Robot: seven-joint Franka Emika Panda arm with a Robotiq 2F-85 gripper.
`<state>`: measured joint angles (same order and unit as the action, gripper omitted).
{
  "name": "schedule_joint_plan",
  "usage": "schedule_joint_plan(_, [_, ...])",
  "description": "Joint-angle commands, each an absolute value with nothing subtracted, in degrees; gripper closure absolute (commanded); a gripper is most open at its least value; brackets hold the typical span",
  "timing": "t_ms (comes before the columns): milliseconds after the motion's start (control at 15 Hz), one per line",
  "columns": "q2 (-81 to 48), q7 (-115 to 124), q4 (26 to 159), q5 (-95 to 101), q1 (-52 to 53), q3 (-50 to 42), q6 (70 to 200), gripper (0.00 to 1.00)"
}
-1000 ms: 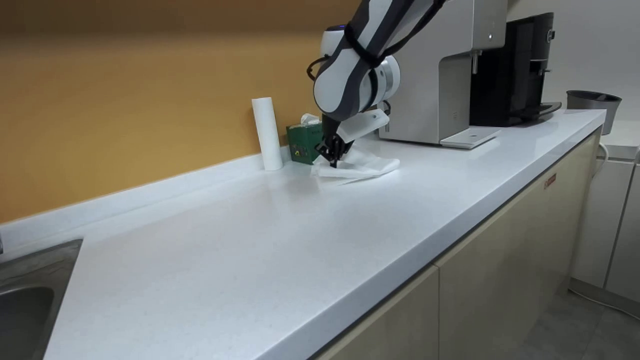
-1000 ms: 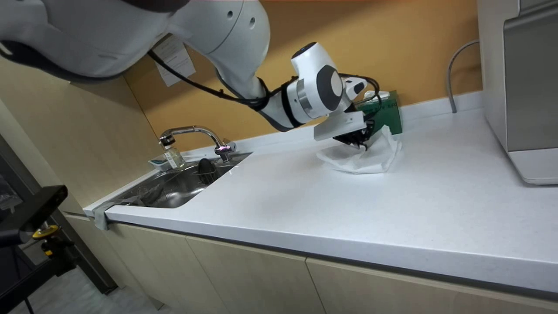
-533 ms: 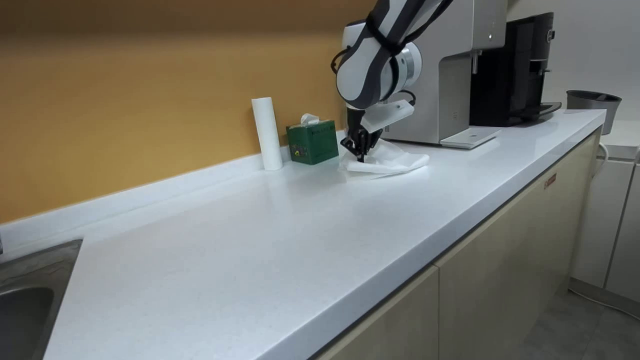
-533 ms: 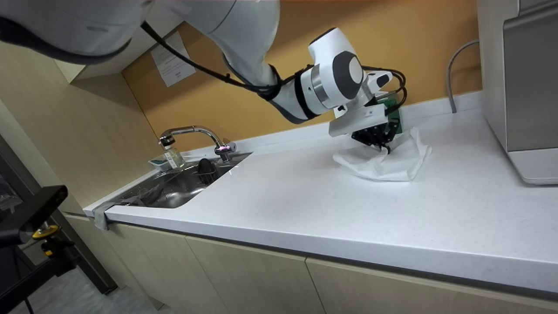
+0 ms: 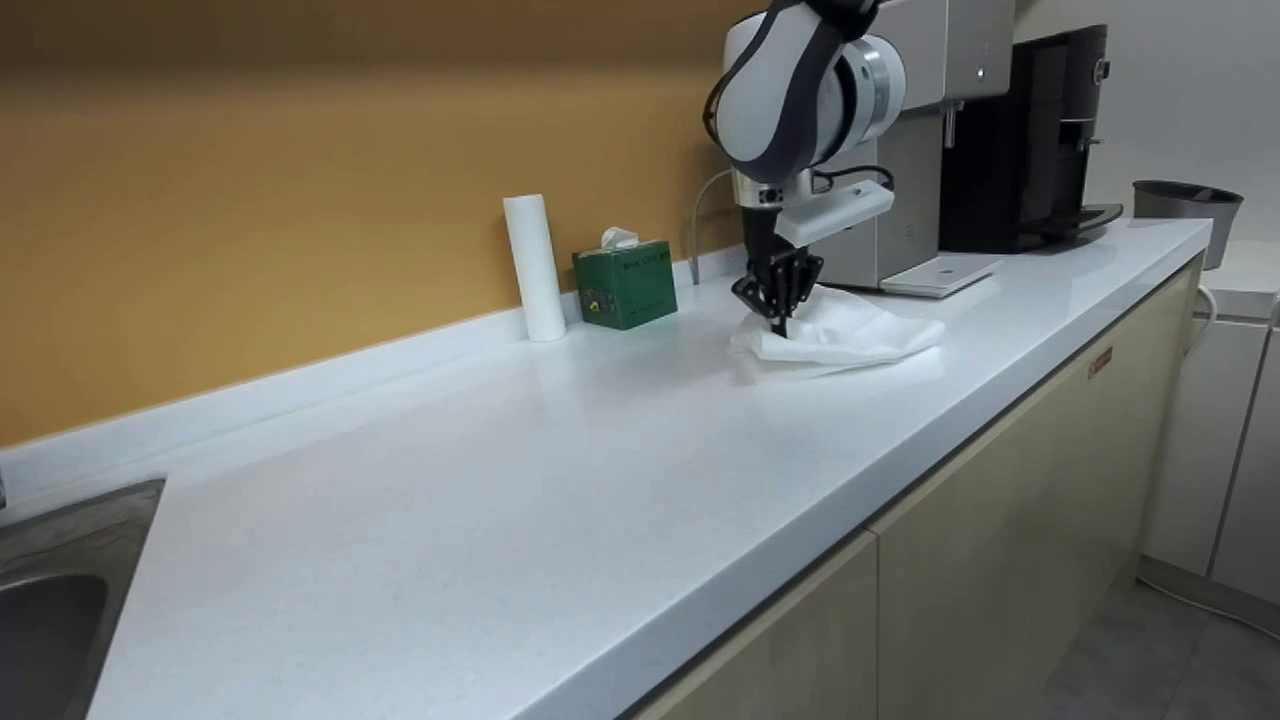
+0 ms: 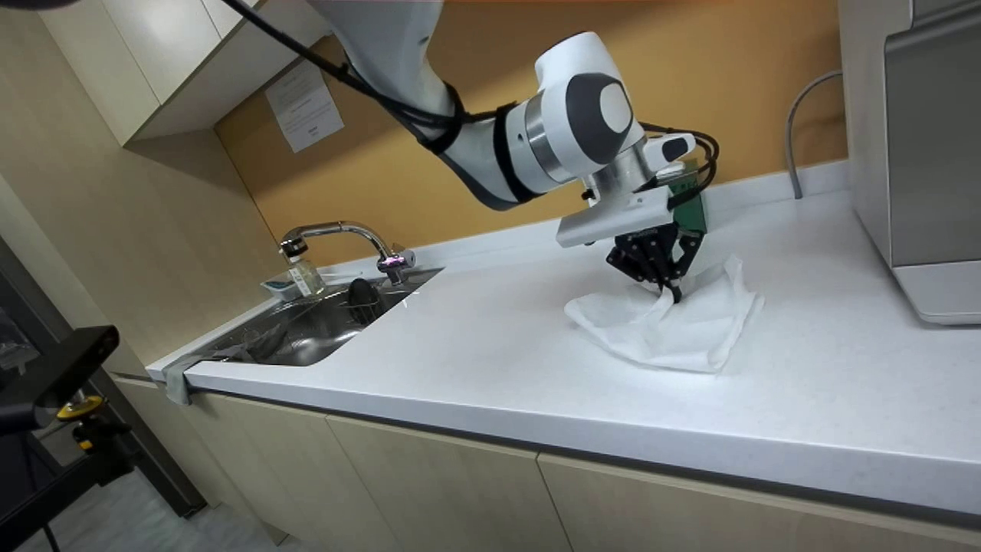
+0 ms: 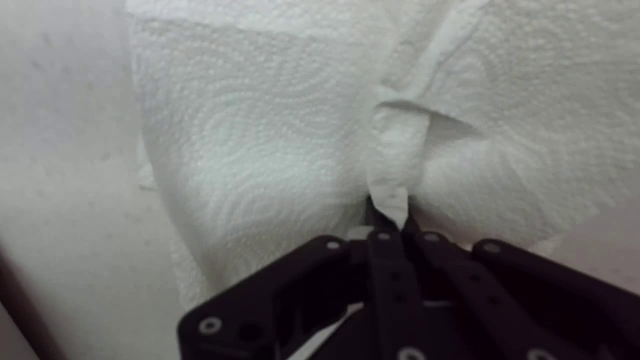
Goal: Use the paper towel to clean the surface
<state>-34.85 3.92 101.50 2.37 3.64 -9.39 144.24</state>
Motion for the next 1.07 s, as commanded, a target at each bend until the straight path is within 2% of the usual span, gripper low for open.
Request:
schedule_joint_plan(0, [-30.40,5.37,111.73,2.12,1.90,-7.22,140.44,0.99])
schedule_joint_plan(467, [-31.18,5.35,110.78,1.36,-0.09,-5.05,139.62,0.99])
schedule_joint_plan(600, [-31.18,6.12,109.65,2.14,0.29,-5.36,140.60,0.70])
schedule_joint_plan(733, [-30.74,6.80,108.66,3.19,0.85,-5.84,142.24,0.59])
schedule_joint_plan(1000, [-29.64,9.39,107.41,5.44,2.85,-7.26,146.35,0.30])
